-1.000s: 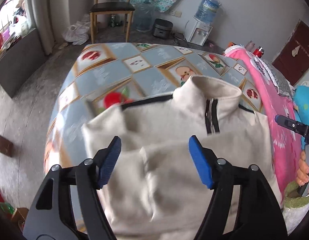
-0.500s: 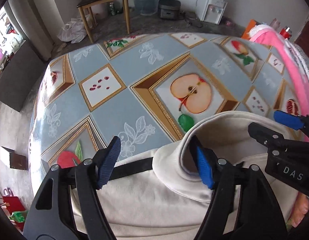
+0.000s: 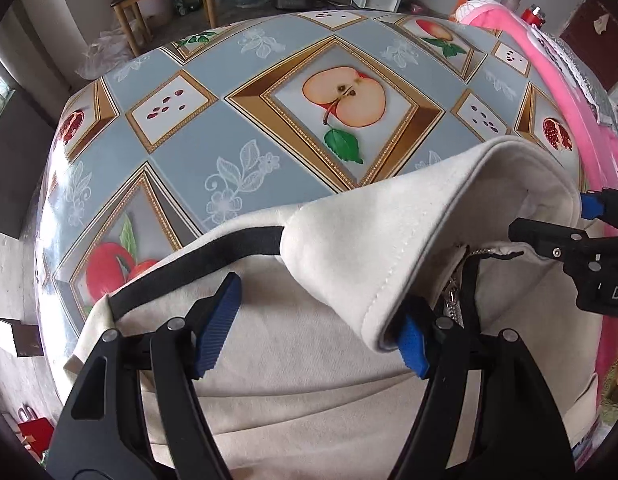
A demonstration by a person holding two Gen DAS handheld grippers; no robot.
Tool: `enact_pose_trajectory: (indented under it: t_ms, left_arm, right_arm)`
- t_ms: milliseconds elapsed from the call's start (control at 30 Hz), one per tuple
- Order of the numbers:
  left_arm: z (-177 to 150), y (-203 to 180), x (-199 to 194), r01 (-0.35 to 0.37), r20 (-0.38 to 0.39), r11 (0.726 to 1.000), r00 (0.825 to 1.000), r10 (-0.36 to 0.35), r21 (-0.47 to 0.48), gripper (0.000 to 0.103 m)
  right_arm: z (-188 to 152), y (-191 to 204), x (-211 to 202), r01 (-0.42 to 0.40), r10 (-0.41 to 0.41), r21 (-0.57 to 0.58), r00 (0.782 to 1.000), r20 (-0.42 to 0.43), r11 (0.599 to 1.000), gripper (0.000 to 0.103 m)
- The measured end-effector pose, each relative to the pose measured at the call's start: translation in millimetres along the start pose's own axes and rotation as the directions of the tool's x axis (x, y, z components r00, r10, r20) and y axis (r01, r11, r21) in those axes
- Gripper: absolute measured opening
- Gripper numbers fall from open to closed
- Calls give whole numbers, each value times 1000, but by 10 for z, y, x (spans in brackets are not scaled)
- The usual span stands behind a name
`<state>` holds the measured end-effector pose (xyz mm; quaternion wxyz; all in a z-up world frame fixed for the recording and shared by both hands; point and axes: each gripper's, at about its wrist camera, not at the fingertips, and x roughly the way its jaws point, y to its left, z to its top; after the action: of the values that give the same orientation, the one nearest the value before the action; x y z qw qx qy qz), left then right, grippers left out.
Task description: Fold large clothes
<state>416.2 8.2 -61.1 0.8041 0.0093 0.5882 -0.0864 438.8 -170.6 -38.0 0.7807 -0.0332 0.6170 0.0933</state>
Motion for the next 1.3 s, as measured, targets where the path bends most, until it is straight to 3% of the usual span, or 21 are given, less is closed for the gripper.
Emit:
enact_pose_trajectory:
  t_ms: [133,200,233,267,367,533,767,833,967,1033,1133,1200,1300]
  left_arm:
    - [-120,-12,-120,-17,34,999,999,15,42,61]
    - [-193,-25,-198,-15,56,997,998,11,71,48]
    - [-229,-29,-234,-8,62,997,998,3,79,35]
    - [-283,-40,-289,11,68,995,998,-17,95,19]
    - [-408,-80,-445,-12,114,988,993,-6,153,10]
    - [-743,-120,-695,-4,184,977,982,-36,214,8]
    - [-1020,-223,-507,-29,178,973,984,-13,230,8]
    - [-1057,-251,-503,-57,197,966,980,7,251,8]
    - [-1064,-213,-506,-52,213,967,977,-2,248,8]
    - [-1058,-203,-509,-47,218,967,976,-8,249,8]
    - [-1060,-213,-509,-47,221,965,975,-12,258,8]
    - [-1073,-199,-528,-32,222,967,975,-26,255,8]
    - [-1107,-148,-602,31,209,970,974,-83,240,11]
  right_arm:
    - [-116,-15,-126,58,-56,-35,997,49,998,30]
    - [-214,-39,-233,62,-58,-52,995,76,997,17]
    - [-268,-37,-287,54,-49,-62,995,88,997,14]
    - [-312,-35,-333,48,-41,-71,994,98,996,13]
    - [-468,15,-483,61,-45,-111,989,138,992,11]
    - [-780,96,-591,94,-59,-161,975,215,983,11]
    - [-1082,145,-304,166,-119,-205,968,223,965,15]
    - [-1147,109,-425,129,-83,-191,969,231,973,25]
    - [-1215,36,-908,4,45,-160,952,303,987,27]
    - [-1161,2,-1201,-127,174,-152,921,350,980,31]
    - [-962,42,-1353,-263,295,-136,878,376,955,32]
    - [-782,144,-1261,-278,304,-122,880,364,953,32]
    - [-609,296,-853,-307,322,-97,907,273,947,32]
